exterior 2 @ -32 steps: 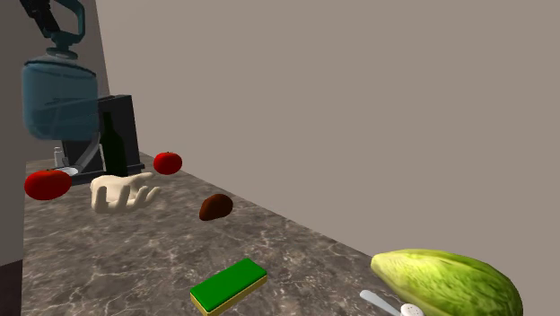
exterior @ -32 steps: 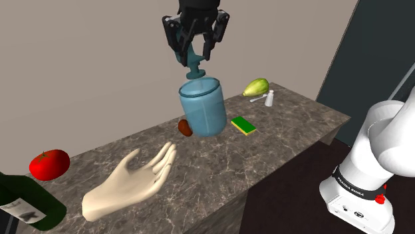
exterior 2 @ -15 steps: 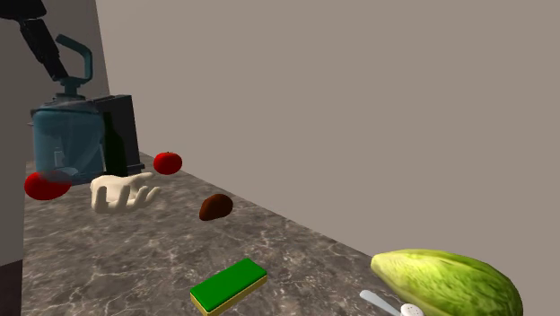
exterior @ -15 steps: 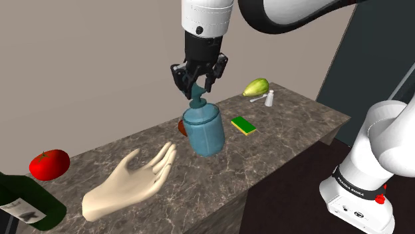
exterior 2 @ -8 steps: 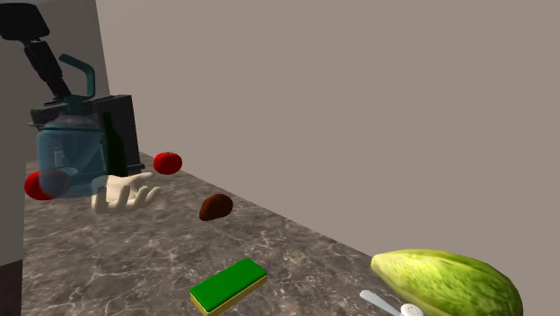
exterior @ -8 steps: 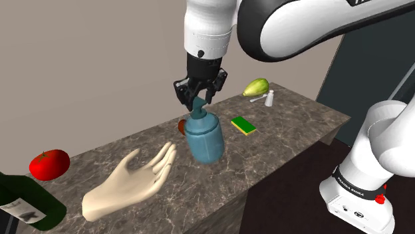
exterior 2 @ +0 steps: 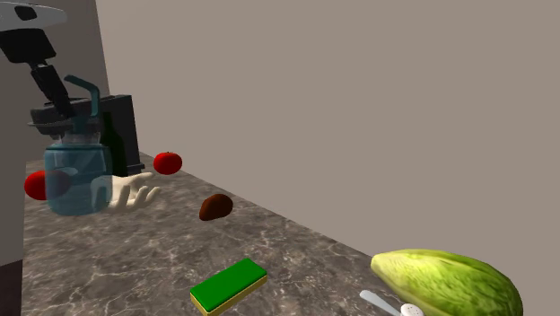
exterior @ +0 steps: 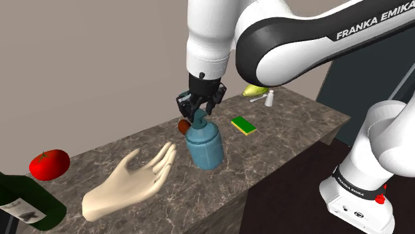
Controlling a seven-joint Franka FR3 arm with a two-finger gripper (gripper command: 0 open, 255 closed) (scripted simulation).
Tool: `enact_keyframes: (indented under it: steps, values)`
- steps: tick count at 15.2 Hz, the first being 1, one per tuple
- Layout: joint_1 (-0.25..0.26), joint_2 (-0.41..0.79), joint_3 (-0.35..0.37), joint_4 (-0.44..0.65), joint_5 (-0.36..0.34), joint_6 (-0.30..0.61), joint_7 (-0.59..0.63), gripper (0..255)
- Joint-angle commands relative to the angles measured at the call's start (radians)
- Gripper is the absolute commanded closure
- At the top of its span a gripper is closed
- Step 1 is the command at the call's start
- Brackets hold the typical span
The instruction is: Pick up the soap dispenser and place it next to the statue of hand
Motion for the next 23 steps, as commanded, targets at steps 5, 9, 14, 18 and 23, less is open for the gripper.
enact_keyframes:
  steps: [5, 9, 14, 18, 23]
  values:
    - [-0.002, 0.016, 0.008, -0.063, -0.016, 0.076, 0.026, 255]
    - [-0.005, 0.033, 0.015, -0.101, -0.032, 0.128, 0.046, 255]
    - [-0.010, 0.062, 0.023, -0.142, -0.059, 0.192, 0.077, 255]
    - [-0.016, 0.089, 0.031, -0.172, -0.086, 0.242, 0.105, 255]
    - [-0.019, 0.107, 0.035, -0.188, -0.106, 0.272, 0.125, 255]
